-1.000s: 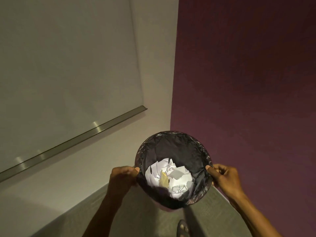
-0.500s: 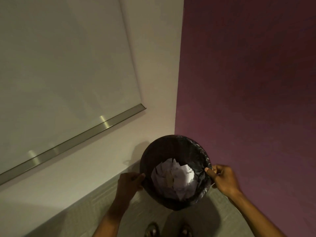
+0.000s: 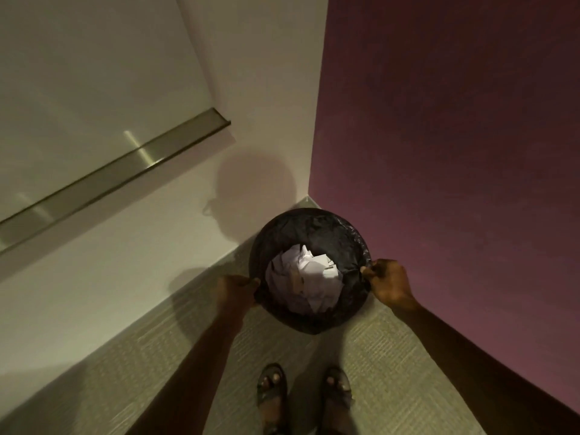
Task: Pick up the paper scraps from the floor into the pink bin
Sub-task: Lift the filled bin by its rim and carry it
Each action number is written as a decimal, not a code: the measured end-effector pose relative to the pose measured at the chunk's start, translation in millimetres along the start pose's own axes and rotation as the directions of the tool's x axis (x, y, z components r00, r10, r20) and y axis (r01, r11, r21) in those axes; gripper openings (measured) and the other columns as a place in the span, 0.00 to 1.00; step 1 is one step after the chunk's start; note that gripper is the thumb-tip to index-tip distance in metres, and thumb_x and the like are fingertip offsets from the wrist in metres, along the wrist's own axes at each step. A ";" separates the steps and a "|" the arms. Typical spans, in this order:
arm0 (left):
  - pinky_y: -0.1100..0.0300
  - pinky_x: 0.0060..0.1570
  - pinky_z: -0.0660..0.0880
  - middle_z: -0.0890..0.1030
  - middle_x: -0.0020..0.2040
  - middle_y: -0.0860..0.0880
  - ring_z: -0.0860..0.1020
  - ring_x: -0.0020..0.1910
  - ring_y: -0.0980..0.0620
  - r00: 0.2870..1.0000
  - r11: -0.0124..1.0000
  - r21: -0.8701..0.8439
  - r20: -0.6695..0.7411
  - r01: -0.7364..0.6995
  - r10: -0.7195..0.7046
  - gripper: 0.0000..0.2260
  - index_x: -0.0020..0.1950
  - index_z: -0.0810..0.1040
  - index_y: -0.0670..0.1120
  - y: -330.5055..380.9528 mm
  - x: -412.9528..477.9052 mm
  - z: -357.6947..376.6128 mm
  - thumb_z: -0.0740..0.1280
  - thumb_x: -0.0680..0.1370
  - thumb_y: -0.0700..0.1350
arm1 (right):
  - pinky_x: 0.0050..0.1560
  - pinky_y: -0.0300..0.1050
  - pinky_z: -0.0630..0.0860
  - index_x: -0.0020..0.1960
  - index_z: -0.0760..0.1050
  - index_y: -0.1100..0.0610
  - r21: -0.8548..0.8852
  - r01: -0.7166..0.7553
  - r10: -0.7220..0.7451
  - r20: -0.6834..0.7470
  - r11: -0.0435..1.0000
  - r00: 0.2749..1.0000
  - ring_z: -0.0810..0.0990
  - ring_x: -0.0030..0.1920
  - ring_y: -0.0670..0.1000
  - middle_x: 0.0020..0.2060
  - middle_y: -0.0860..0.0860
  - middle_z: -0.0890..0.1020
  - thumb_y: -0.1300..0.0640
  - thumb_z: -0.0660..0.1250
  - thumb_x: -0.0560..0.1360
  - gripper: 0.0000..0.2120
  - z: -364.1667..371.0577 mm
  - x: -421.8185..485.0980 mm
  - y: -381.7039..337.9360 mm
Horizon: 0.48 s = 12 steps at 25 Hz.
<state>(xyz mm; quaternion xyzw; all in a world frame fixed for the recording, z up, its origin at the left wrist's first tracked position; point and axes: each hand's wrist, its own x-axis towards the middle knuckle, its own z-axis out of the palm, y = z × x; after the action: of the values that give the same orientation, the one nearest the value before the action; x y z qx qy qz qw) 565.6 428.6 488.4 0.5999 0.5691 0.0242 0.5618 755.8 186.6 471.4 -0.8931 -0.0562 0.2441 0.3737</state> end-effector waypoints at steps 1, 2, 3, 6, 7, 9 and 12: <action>0.45 0.37 0.81 0.81 0.35 0.37 0.81 0.33 0.43 1.000 1.000 -0.002 0.006 0.012 -0.012 0.08 0.37 0.79 0.34 -11.8 19.5 10.6 0.71 0.75 0.36 | 0.37 0.44 0.73 0.31 0.78 0.62 -0.024 0.039 -0.039 -0.007 0.999 0.999 0.76 0.31 0.51 0.27 0.57 0.80 0.60 0.71 0.73 0.13 13.7 15.3 14.6; 0.46 0.37 0.81 0.80 0.34 0.38 0.81 0.31 0.45 1.000 1.000 0.008 0.008 0.009 -0.009 0.09 0.35 0.78 0.36 -22.5 37.7 20.4 0.71 0.75 0.35 | 0.35 0.44 0.70 0.30 0.77 0.64 -0.044 0.083 -0.083 -0.012 0.996 0.996 0.73 0.29 0.49 0.26 0.56 0.77 0.59 0.71 0.73 0.14 25.3 29.2 26.2; 0.48 0.36 0.81 0.80 0.34 0.38 0.80 0.28 0.47 1.000 1.000 0.023 0.016 0.000 -0.001 0.10 0.34 0.78 0.38 -32.7 55.0 29.9 0.71 0.75 0.35 | 0.33 0.46 0.69 0.29 0.76 0.65 -0.057 0.108 -0.110 -0.018 0.992 0.994 0.71 0.28 0.49 0.24 0.55 0.74 0.59 0.71 0.72 0.15 39.0 42.6 40.7; 0.45 0.39 0.81 0.81 0.37 0.35 0.81 0.29 0.45 1.000 0.998 0.061 0.014 -0.010 0.009 0.11 0.32 0.77 0.38 -65.4 106.1 56.8 0.72 0.74 0.34 | 0.35 0.49 0.68 0.29 0.74 0.67 -0.116 0.113 -0.118 -0.037 0.987 0.992 0.70 0.29 0.52 0.25 0.56 0.71 0.62 0.70 0.72 0.15 78.3 78.8 75.4; 0.40 0.41 0.81 0.81 0.38 0.33 0.82 0.33 0.40 1.000 0.997 0.077 0.003 -0.008 0.007 0.12 0.31 0.76 0.38 -75.0 122.1 64.5 0.73 0.73 0.35 | 0.36 0.47 0.65 0.31 0.75 0.68 -0.126 0.109 -0.116 -0.045 0.986 0.992 0.71 0.30 0.52 0.26 0.57 0.72 0.62 0.69 0.72 0.14 90.7 89.1 84.6; 0.33 0.41 0.79 0.82 0.35 0.33 0.82 0.37 0.32 0.999 0.993 0.115 0.009 -0.039 0.038 0.13 0.27 0.77 0.42 -92.6 151.5 78.5 0.74 0.71 0.37 | 0.37 0.41 0.60 0.37 0.79 0.71 -0.201 0.071 -0.081 -0.043 0.977 0.996 0.73 0.35 0.53 0.31 0.61 0.76 0.62 0.69 0.74 0.12 112.6 106.0 99.7; 0.32 0.38 0.78 0.78 0.24 0.46 0.81 0.34 0.33 0.997 0.987 0.145 0.034 -0.073 0.069 0.13 0.22 0.76 0.46 -114.5 190.1 96.1 0.73 0.65 0.43 | 0.36 0.39 0.54 0.42 0.79 0.72 -0.280 0.035 -0.056 -0.065 0.959 0.996 0.79 0.43 0.61 0.41 0.67 0.81 0.60 0.68 0.76 0.13 133.7 129.0 118.5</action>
<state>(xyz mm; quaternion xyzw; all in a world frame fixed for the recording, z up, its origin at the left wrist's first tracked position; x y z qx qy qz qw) 621.5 469.6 256.8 0.6598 0.5394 -0.0062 0.5231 795.0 224.0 257.9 -0.9435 -0.0969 0.1926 0.2517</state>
